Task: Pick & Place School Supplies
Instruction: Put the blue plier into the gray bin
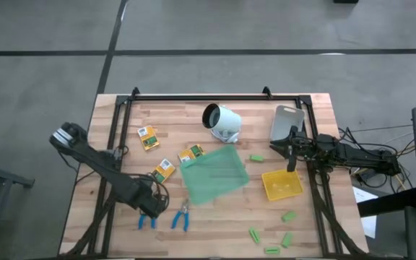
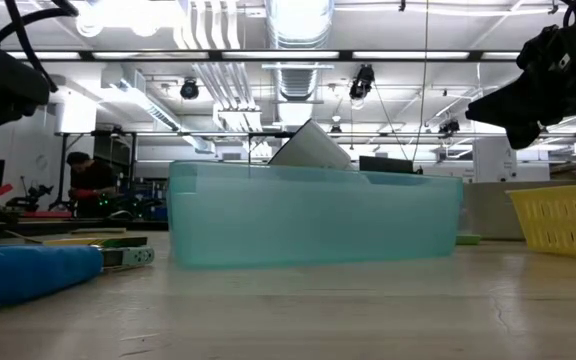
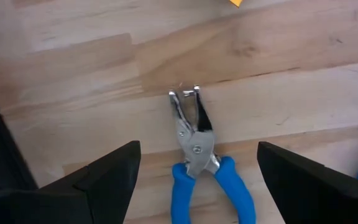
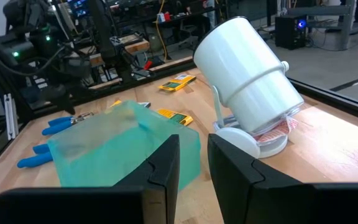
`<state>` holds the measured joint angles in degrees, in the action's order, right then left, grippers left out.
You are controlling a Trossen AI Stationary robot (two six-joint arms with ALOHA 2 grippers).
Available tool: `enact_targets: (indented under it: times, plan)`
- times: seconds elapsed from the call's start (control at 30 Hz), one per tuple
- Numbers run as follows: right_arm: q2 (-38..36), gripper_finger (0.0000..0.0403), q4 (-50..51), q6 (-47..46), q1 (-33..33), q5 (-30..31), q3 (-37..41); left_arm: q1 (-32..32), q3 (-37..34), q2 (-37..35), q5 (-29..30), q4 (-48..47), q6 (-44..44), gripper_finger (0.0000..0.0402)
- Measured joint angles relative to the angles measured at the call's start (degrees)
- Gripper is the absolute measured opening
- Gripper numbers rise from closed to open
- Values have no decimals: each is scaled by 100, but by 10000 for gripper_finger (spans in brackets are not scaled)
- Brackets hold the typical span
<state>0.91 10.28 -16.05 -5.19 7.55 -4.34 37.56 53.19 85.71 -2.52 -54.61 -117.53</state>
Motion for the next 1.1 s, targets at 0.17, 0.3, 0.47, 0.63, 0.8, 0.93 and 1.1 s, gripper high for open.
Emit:
enact_targets:
  times: [0.17, 0.3, 0.47, 0.63, 0.8, 0.93, 1.1]
  plan:
    - [-2, 82, 0, 0, 0, 0, 2, 0, 0, 133, 2, 50, 68, 328]
    - [-2, 82, 0, 0, 0, 0, 0, 0, -5, 263, 8, 60, 79, 328]
    - [-1, 82, 0, 0, 0, 0, 2, 0, -115, 359, 93, 290, 183, 319]
    - [-2, 82, 0, 0, 0, 1, 0, 0, -453, 361, 35, 850, 135, 300]
    - [-1, 82, 0, 0, 0, 0, 0, 0, -703, 310, -67, 1257, 59, 287]
    - [0, 82, 0, 0, 0, 0, 0, -4, -741, 287, -89, 1303, 57, 276]
    - [-2, 82, 0, 0, 0, 0, 1, -4, -748, 260, -90, 1317, 65, 254]
